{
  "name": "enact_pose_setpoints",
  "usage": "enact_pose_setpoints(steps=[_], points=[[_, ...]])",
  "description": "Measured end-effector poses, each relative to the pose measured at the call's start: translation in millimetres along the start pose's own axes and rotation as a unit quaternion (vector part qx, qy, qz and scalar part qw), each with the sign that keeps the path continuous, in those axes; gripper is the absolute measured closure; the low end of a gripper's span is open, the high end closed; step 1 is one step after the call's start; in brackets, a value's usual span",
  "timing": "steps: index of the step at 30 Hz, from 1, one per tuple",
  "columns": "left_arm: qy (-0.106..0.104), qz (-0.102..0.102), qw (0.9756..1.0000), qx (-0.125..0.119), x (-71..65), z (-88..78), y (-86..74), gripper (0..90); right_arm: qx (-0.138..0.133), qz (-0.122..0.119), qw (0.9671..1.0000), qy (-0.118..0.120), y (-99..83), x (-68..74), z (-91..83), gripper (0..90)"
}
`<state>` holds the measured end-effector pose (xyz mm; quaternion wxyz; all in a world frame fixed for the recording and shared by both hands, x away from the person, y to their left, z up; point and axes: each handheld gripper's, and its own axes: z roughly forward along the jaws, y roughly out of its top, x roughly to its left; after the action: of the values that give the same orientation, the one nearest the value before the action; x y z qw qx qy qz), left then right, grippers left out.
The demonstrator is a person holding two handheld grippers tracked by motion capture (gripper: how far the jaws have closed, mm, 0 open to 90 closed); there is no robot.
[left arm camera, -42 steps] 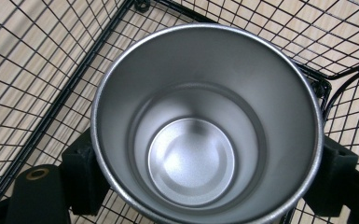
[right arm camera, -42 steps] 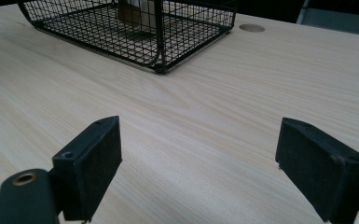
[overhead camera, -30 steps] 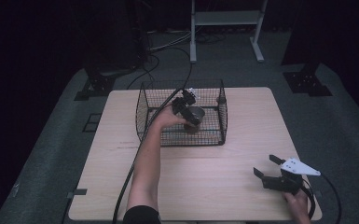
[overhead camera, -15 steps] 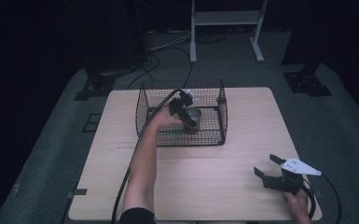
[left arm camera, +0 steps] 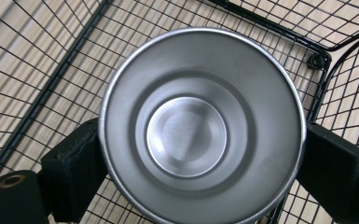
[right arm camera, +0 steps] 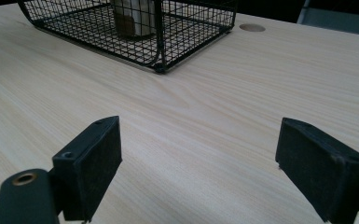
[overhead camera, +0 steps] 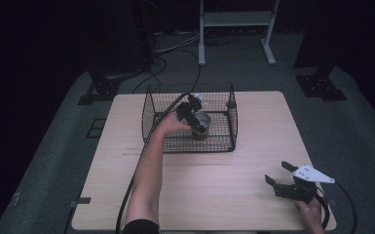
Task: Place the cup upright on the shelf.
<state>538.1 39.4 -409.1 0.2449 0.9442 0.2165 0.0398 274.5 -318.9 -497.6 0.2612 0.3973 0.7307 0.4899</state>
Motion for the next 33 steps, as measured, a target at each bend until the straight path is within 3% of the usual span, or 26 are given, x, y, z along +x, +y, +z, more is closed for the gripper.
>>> enact_pose_setpoints(steps=[8,17,27,33], points=[[0.011,-0.004,0.9995,-0.028,-1.6,-15.2,1.7,7.2,-0.001,0.000,1.0000,0.001,-0.1,-0.3,0.0,13.6],[0.020,0.007,0.9984,-0.052,-10.1,-37.5,1.8,6.3,0.000,0.000,1.0000,-0.003,-0.1,0.5,-0.1,13.6],[0.024,0.029,0.9956,-0.085,-27.5,-64.2,-6.4,6.3,0.002,-0.001,1.0000,-0.006,0.1,1.3,0.4,13.6],[0.028,0.035,0.9951,-0.089,-36.4,-72.1,-15.5,6.3,0.003,-0.003,1.0000,-0.008,0.1,1.6,0.5,13.6]])
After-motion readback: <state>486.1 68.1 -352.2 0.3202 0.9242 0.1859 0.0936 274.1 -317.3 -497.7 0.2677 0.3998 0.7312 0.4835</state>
